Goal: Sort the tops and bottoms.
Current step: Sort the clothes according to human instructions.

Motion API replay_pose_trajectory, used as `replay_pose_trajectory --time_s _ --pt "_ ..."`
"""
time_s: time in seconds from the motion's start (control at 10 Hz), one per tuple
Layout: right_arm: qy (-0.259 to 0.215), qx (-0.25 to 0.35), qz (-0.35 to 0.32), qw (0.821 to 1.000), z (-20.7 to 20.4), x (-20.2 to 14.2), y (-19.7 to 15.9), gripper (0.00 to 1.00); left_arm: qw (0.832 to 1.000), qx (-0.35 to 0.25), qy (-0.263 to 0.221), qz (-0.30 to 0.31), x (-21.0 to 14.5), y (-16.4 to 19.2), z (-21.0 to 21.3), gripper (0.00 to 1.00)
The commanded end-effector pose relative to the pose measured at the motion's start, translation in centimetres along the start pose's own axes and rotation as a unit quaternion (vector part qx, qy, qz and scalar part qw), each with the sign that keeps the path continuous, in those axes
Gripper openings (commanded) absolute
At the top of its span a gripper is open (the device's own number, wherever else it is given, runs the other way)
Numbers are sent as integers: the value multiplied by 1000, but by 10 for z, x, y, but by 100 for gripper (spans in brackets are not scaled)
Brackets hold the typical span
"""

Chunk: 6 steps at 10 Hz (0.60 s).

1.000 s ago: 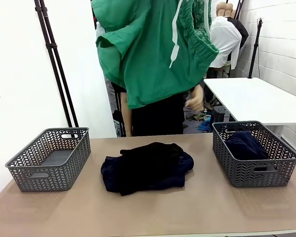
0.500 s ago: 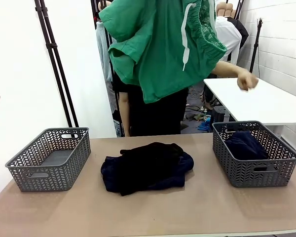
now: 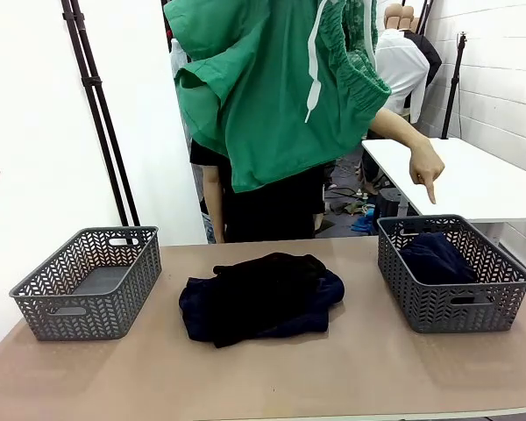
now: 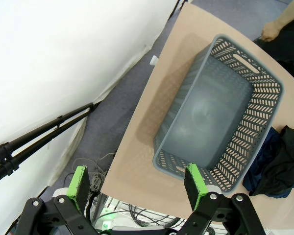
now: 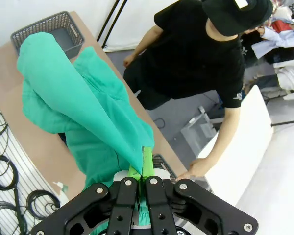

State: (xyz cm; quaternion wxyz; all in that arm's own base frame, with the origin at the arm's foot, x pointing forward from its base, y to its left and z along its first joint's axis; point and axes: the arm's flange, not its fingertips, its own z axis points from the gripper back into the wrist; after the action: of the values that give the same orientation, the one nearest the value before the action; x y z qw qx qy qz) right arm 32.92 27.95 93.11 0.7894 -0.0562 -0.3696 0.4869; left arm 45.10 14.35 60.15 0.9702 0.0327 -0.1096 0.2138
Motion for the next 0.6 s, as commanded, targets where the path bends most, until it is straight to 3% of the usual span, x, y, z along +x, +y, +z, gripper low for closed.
replay_pose_trajectory --time_s 0.0,0.5 --pt "-2 0 3 1000 1 -1 -2 0 1000 0 -2 9 0 0 0 100" --pt "-2 0 3 1000 1 -1 -2 0 1000 0 -2 9 0 0 0 100"
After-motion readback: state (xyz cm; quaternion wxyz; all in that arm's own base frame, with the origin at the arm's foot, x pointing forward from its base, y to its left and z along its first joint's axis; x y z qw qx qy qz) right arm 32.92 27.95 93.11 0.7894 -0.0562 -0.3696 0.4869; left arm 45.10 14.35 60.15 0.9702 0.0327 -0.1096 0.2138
